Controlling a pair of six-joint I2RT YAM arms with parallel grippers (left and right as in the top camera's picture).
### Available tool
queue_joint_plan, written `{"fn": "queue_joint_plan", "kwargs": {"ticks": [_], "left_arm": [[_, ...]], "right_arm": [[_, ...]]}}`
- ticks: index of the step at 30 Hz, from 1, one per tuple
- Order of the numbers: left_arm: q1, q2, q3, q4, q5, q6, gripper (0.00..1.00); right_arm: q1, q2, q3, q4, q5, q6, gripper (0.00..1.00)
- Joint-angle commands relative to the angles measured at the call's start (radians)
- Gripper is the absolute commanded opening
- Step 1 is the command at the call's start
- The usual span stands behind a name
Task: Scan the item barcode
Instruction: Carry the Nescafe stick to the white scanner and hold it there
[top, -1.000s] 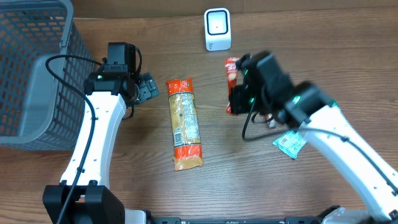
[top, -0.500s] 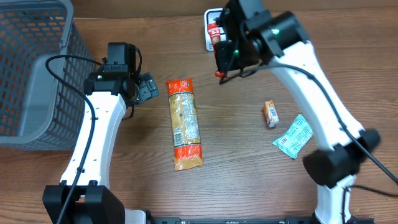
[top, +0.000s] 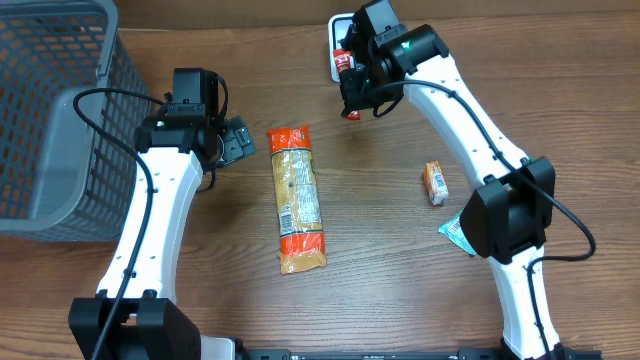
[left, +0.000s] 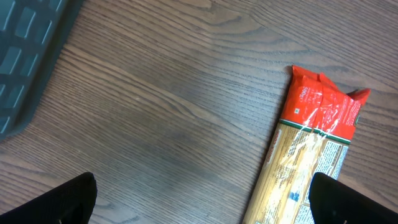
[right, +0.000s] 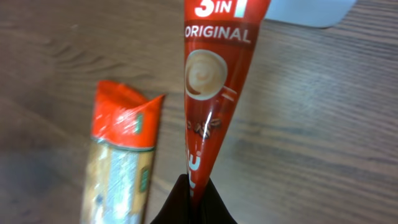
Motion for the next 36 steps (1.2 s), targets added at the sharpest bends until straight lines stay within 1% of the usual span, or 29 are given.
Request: {"fn": "queue_joint_plan", "kwargs": {"ticks": [1,4,8,16,19,24,28,31,32,36], "left_arm": [[0.000,0.005,0.002,0.001,-0.010,0.011,1.00],[0.000,0.005,0.002,0.001,-0.010,0.011,1.00],[0.000,0.005,0.002,0.001,-0.010,0.011,1.00],[0.000,0.005,0.002,0.001,-0.010,0.011,1.00],[0.000,0.005,0.002,0.001,-0.010,0.011,1.00],[0.000,0.005,0.002,0.001,-0.010,0.011,1.00],[0.000,0.005,0.002,0.001,-0.010,0.011,1.00],[0.000,0.005,0.002,0.001,-0.010,0.011,1.00],[0.000,0.005,0.002,0.001,-0.010,0.011,1.00],[0.000,0.005,0.002,0.001,-0.010,0.011,1.00]], "right_arm": [[-0.042,0.022,0.031,0.039,-0.017,0.010,0.03],[-0.058,0.031,0.031,0.101,-0.037,0.016,0.03],[-0.066,0.034,0.031,0.178,-0.062,0.070,0.03],[-0.066,0.035,0.037,0.263,-0.076,0.137,0.03],[-0.066,0.035,0.037,0.306,-0.076,0.143,0.03],[-0.066,0.050,0.037,0.330,-0.034,0.141,0.03],[-0.056,0.099,0.037,0.365,-0.022,0.100,0.03],[-0.038,0.152,0.037,0.398,0.029,0.025,0.03],[-0.032,0.169,0.037,0.409,0.076,0.007,0.03],[-0.031,0.195,0.036,0.456,0.148,0.001,0.03]]}}
